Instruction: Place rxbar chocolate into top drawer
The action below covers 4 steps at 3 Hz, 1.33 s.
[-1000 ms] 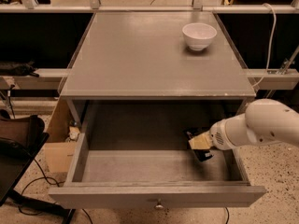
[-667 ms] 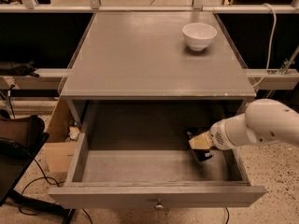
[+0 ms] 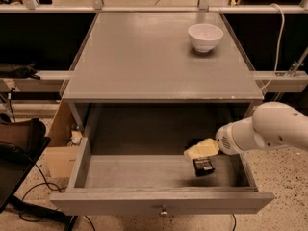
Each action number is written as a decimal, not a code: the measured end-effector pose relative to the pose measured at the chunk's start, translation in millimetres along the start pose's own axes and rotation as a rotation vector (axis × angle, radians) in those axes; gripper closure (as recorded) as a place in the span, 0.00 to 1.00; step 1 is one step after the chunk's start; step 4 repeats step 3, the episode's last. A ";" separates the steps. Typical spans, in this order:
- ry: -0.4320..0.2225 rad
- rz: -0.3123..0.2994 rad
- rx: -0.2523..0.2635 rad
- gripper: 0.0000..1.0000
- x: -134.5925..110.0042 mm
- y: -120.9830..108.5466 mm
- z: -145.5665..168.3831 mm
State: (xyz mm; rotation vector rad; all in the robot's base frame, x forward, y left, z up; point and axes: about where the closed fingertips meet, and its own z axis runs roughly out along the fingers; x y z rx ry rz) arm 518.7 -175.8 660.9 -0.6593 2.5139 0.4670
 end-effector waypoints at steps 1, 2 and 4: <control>-0.022 -0.043 -0.038 0.00 0.5 8.2 -17.8; 0.009 -0.221 -0.088 0.00 12.4 48.7 -92.7; 0.059 -0.345 -0.064 0.00 16.7 80.7 -153.1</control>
Offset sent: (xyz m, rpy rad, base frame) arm -0.1148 -0.0125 0.1451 -0.0482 -0.1087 0.3760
